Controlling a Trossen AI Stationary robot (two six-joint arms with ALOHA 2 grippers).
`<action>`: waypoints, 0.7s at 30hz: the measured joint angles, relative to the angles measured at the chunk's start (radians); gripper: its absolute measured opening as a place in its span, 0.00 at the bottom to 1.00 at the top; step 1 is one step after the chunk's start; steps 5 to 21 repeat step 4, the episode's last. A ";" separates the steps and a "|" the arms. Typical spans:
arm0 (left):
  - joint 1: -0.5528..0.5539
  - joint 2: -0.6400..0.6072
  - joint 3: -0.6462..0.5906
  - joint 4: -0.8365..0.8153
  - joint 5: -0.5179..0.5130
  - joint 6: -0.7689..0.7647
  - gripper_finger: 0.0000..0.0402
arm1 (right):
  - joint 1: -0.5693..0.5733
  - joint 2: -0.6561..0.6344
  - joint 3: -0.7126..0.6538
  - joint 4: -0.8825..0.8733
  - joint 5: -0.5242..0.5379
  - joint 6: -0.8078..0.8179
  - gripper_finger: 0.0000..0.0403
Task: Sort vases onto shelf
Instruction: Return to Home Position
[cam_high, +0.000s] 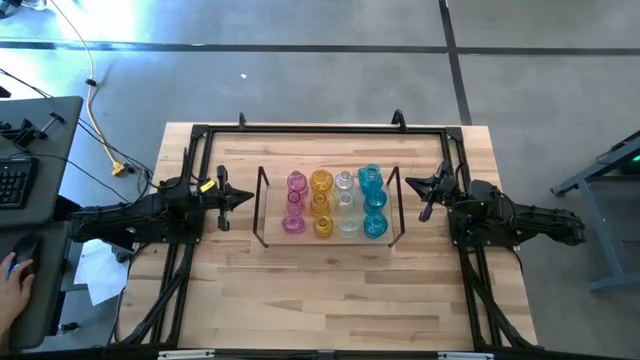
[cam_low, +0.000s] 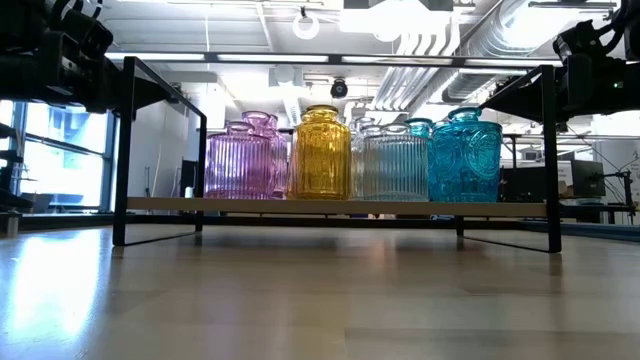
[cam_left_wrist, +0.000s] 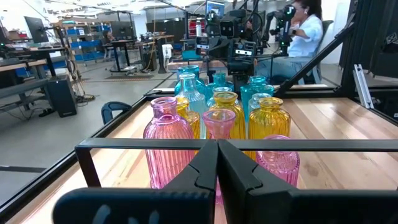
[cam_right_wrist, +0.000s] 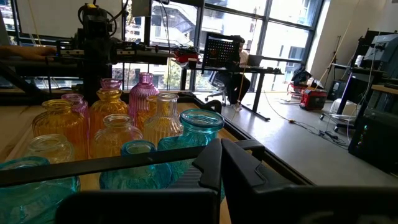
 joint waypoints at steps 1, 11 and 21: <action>0.000 0.000 0.000 0.000 0.000 0.000 0.00 | 0.000 0.000 0.000 0.000 0.000 0.000 0.00; 0.000 0.000 0.000 0.000 0.000 0.000 0.00 | 0.000 0.000 0.000 0.000 0.000 0.000 0.00; 0.000 0.000 0.000 0.000 0.000 0.000 0.00 | 0.000 0.000 0.000 0.000 0.000 0.000 0.00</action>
